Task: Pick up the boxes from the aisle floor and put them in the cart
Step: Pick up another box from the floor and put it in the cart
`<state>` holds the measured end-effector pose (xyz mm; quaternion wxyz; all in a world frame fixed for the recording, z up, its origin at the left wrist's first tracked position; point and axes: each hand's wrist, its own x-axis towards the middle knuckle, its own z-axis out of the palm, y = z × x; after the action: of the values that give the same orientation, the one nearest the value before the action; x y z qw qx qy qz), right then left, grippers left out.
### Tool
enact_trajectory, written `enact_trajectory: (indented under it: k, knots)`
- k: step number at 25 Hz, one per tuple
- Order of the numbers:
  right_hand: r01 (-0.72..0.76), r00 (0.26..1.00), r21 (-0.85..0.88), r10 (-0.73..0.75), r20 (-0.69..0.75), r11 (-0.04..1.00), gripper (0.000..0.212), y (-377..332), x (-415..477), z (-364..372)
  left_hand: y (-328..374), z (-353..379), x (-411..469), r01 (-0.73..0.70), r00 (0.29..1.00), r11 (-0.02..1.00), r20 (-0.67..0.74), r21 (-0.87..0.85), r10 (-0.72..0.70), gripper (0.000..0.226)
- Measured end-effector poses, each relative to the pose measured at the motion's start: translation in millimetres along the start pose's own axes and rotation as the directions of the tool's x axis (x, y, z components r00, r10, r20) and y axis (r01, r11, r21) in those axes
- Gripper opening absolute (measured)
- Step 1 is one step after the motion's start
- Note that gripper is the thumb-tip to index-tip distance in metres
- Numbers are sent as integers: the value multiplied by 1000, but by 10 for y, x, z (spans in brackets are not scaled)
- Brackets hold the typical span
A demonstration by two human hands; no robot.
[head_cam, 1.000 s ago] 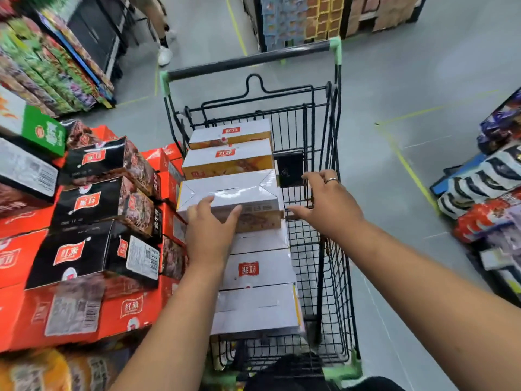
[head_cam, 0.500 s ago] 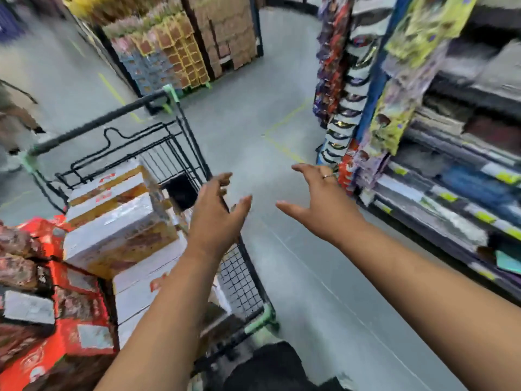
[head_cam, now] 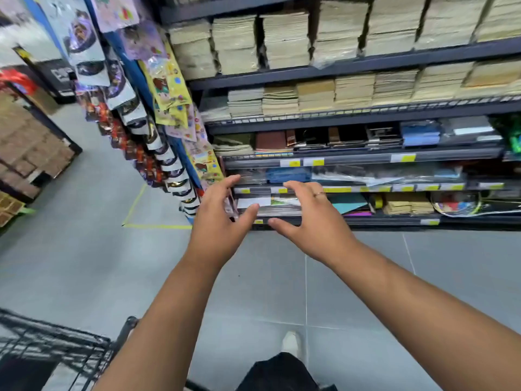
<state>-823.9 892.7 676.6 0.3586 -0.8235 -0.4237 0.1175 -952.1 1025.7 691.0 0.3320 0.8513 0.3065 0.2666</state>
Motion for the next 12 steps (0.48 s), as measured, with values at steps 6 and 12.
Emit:
enact_trajectory:
  k: [6,12]
  knots:
    - [-240,943,-19,229,-240,971,70,610,246,-740,655,897,857,-262,925,955,247,-136,289,46]
    - [-472,739,92,450,-501,877,69,1214,42,-1418,1381,1872,1315,-441,715,843,447,-306,537,46]
